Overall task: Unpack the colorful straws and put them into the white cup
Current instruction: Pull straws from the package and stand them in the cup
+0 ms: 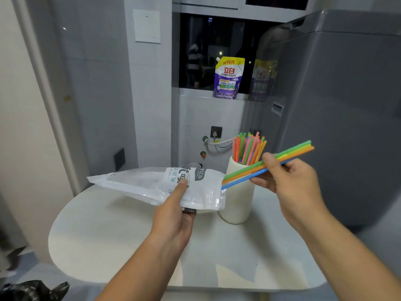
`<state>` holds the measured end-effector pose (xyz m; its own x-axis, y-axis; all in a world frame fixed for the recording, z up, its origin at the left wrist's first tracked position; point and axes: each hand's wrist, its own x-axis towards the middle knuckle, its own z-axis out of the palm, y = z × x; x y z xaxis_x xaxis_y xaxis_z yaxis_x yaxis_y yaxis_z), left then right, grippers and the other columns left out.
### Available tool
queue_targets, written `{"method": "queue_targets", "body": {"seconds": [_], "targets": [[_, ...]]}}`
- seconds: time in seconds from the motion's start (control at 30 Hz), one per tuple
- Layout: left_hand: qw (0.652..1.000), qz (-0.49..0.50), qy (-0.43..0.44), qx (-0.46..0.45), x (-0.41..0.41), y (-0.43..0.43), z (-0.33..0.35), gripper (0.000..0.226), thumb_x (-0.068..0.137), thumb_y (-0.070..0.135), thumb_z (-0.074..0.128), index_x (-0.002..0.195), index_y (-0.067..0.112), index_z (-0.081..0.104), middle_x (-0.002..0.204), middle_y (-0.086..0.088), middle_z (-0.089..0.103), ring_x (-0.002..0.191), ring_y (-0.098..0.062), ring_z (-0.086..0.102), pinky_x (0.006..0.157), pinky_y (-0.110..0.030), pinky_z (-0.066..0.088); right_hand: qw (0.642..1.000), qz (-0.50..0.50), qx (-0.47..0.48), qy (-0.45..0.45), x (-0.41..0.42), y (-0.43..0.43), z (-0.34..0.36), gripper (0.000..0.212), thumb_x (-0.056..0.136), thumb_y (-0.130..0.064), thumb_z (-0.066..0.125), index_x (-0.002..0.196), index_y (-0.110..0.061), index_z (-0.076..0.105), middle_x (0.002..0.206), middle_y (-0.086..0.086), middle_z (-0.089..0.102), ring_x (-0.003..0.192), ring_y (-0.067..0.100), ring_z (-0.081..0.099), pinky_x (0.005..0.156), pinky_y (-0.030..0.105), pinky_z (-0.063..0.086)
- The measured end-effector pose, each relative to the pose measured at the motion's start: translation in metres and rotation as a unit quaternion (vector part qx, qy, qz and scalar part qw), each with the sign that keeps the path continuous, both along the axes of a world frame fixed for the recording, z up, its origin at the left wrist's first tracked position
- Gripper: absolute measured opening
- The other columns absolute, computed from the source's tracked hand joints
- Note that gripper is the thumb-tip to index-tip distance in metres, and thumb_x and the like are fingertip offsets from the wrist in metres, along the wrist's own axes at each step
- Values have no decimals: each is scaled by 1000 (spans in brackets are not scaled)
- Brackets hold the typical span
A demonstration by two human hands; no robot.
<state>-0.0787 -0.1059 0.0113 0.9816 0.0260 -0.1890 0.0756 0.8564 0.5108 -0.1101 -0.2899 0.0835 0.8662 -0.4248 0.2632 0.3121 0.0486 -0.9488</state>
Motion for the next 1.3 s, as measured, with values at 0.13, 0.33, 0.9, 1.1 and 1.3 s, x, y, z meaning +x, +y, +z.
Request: {"method": "queue_targets", "body": {"seconds": [0.13, 0.33, 0.9, 1.1, 1.3], "targets": [[1000, 3, 3, -5, 2, 0, -2, 44, 92, 8, 71, 134, 16, 64, 118, -3, 78, 105, -19, 76, 96, -42, 59, 999, 20, -40, 19, 0, -11, 16, 21, 96, -15, 63, 94, 5, 68, 85, 15, 78, 80, 29, 77, 69, 35, 63], [1000, 7, 21, -4, 6, 1, -4, 44, 91, 7, 72, 135, 14, 64, 118, -4, 78, 103, -19, 77, 82, -38, 63, 996, 33, -76, 22, -3, -24, 42, 18, 97, -14, 62, 89, 1, 67, 74, 8, 78, 74, 24, 77, 63, 27, 62], [1000, 16, 21, 4, 5, 4, -3, 43, 93, 7, 70, 134, 14, 65, 122, -3, 77, 110, -20, 73, 92, -39, 58, 926, -90, -362, -65, 16, -59, 134, 28, 94, -25, 68, 101, 2, 65, 91, 14, 73, 71, 13, 76, 61, 21, 61], [1000, 10, 23, 4, 4, 5, -3, 44, 91, 7, 72, 134, 14, 65, 121, -4, 77, 110, -20, 74, 78, -36, 64, 902, -109, -410, -81, 15, -53, 143, 24, 94, -28, 68, 101, -5, 69, 89, 8, 74, 74, 16, 76, 71, 34, 63], [999, 3, 30, 10, 0, 2, -1, 40, 91, 6, 72, 130, 12, 67, 119, -5, 78, 101, -17, 76, 68, -31, 65, 889, -114, -436, -79, 21, -43, 146, 23, 92, -30, 70, 98, -9, 70, 86, 6, 75, 73, 17, 76, 72, 39, 63]]}}
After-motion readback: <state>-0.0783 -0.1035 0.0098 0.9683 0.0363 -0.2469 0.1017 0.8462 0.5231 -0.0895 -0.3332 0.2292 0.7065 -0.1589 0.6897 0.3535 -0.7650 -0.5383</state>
